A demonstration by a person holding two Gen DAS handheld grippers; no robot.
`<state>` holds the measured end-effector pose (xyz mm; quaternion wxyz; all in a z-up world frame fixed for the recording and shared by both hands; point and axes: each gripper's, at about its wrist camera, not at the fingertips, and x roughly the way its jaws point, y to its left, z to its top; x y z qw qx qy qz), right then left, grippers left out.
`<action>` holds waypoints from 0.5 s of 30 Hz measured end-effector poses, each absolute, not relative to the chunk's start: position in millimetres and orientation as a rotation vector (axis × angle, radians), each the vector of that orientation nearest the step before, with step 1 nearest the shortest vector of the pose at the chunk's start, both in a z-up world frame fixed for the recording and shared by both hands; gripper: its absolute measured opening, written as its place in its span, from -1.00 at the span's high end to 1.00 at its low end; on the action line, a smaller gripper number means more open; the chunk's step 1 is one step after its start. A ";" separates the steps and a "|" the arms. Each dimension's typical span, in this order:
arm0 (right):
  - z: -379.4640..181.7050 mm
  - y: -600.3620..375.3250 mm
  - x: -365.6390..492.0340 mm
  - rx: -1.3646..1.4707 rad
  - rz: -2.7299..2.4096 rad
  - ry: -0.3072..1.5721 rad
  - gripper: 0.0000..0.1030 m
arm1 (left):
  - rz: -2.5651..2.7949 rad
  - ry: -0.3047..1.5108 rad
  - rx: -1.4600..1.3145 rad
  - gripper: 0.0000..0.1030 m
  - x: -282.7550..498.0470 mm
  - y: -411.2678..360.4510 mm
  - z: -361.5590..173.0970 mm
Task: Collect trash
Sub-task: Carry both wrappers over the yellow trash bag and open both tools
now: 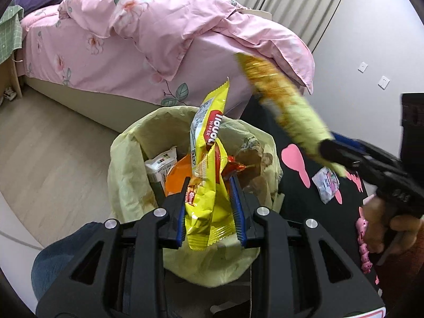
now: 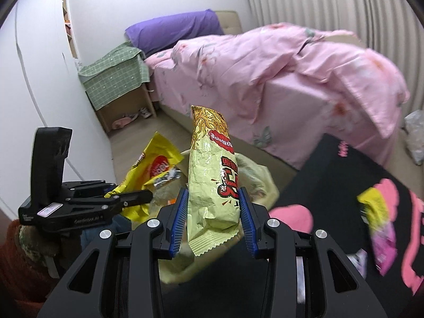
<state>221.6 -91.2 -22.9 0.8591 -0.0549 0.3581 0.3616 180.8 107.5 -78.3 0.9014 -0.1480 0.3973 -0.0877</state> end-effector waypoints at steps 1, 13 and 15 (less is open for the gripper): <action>-25.9 -87.3 225.1 -0.119 0.761 0.758 0.29 | -0.179 0.825 -0.312 0.49 183.9 108.5 -80.4; -68.7 -68.8 264.5 -0.007 0.828 0.857 -0.15 | -0.061 0.783 -0.478 -0.25 187.2 145.5 -93.9; -72.1 -70.9 265.7 0.017 0.832 0.867 -0.17 | -0.021 0.758 -0.467 -0.25 183.5 151.2 -88.6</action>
